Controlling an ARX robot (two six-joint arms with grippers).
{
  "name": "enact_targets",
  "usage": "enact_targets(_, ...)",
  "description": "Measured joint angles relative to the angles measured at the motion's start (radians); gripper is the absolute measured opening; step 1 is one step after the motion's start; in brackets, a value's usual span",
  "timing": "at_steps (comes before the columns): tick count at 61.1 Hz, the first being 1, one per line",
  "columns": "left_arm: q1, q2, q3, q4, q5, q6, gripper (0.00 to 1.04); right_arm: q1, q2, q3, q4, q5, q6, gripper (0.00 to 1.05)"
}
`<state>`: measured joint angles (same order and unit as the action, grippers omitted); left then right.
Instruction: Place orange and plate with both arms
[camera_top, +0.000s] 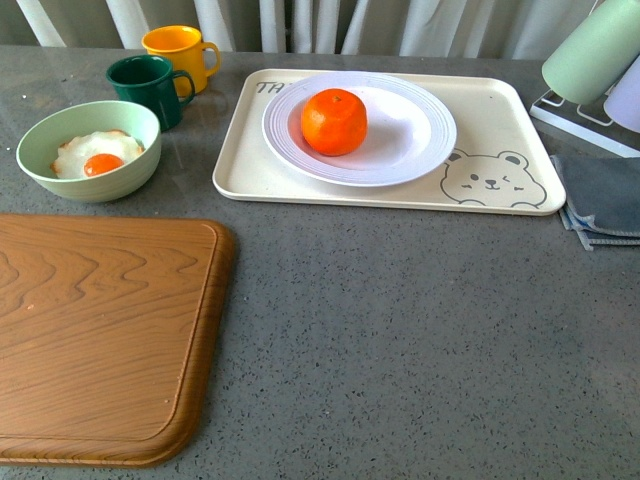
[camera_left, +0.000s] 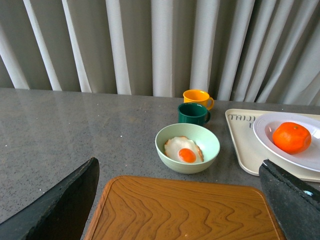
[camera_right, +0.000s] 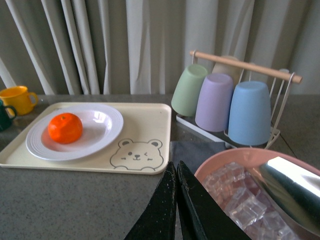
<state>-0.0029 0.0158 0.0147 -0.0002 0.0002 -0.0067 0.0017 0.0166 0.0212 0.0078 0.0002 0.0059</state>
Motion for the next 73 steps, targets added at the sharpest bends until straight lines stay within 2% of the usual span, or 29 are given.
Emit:
enact_targets(19, 0.000, 0.000, 0.000, 0.000, 0.000, 0.000, 0.96, 0.000, -0.010, 0.000, -0.005, 0.000, 0.000, 0.02)
enact_targets(23, 0.000, 0.000, 0.000, 0.000, 0.000, 0.000, 0.96, 0.000, -0.010, 0.000, -0.006, 0.000, -0.001, 0.12)
enact_targets(29, 0.000, 0.000, 0.000, 0.000, 0.000, 0.000, 0.96, 0.000, -0.010, 0.000, -0.006, 0.000, -0.001, 0.34)
enact_targets(32, 0.000, 0.000, 0.000, 0.000, 0.000, 0.000, 0.96, 0.000, -0.010, 0.000, -0.006, 0.000, -0.001, 0.42)
enact_targets(39, 0.000, 0.000, 0.000, 0.000, 0.000, 0.000, 0.96, 0.000, -0.011, 0.000, -0.006, 0.000, -0.001, 0.66)
enact_targets(43, 0.000, 0.000, 0.000, 0.000, 0.000, 0.000, 0.96, 0.000, -0.011, 0.000, -0.006, 0.000, -0.001, 0.85)
enact_targets(48, 0.000, 0.000, 0.000, 0.000, 0.000, 0.000, 0.96, 0.000, -0.011, 0.000, -0.006, 0.000, -0.001, 0.97)
enact_targets(73, 0.000, 0.000, 0.000, 0.000, 0.000, 0.000, 0.96, 0.000, -0.011, 0.000, -0.006, 0.000, -0.001, 0.96)
